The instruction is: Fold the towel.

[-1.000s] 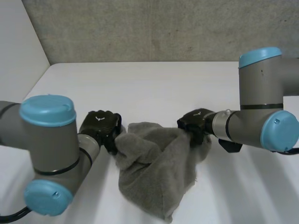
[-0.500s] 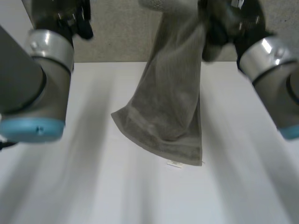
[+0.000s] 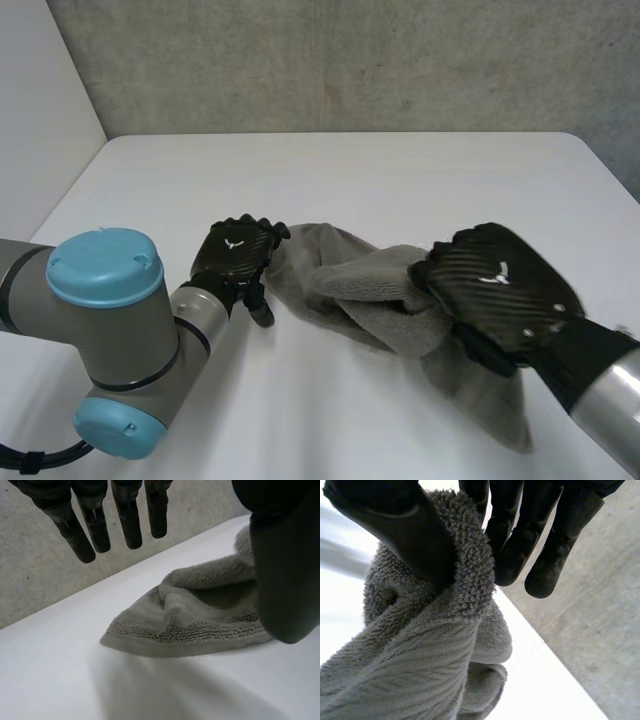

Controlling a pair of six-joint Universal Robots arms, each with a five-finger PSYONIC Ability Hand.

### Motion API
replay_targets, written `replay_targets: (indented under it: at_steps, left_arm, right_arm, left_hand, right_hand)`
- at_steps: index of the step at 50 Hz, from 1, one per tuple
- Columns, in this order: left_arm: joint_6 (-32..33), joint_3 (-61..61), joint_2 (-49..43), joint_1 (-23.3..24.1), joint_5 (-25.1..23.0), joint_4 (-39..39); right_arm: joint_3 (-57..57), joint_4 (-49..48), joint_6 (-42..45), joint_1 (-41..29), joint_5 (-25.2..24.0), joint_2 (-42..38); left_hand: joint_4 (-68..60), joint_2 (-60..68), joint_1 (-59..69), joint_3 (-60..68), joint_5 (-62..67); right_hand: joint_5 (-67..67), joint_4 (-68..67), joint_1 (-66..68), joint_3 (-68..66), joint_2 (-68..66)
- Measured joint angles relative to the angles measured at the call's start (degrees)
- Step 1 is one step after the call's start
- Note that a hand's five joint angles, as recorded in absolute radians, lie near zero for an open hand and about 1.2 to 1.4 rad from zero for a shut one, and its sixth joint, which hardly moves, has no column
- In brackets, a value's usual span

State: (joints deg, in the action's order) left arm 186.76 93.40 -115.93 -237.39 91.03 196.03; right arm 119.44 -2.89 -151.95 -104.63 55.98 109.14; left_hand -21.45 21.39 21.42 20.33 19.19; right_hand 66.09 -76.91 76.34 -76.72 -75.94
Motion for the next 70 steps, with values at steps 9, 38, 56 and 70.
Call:
replay_targets:
  at_steps: [9,38,56,70]
  left_arm:
    - [0.0,-0.4,0.0,0.1,0.2,0.0]
    - [-0.4,-3.7,0.5,0.4,0.6,-0.1]
    - [0.1,-10.7,-4.4,0.4,0.5,-0.3]
    - [0.4,-26.7,-16.4,0.3,-0.4,-5.7]
  right_arm:
    - [1.4,12.3,8.1,14.6,-5.3,11.3]
    - [-8.5,17.9,11.2,26.7,-14.9,-8.1]
    - [-22.3,2.2,2.6,3.2,11.6,-23.3]
    - [-35.4,6.6,2.3,-7.9,14.1,-40.9]
  left_hand:
    - [1.5,-2.1,-1.7,-1.3,-1.7]
    - [2.5,-2.9,-2.4,-2.1,-2.5]
    - [2.5,-2.9,-2.4,-2.1,-2.4]
    - [2.4,-2.7,-2.4,-2.0,-0.7]
  right_hand:
    - [0.0,0.0,0.0,0.0,0.0]
    - [-62.8,62.0,-62.9,62.7,61.4]
    - [-62.8,62.0,-63.2,62.7,61.4]
    - [-62.8,62.0,-63.2,62.7,61.4]
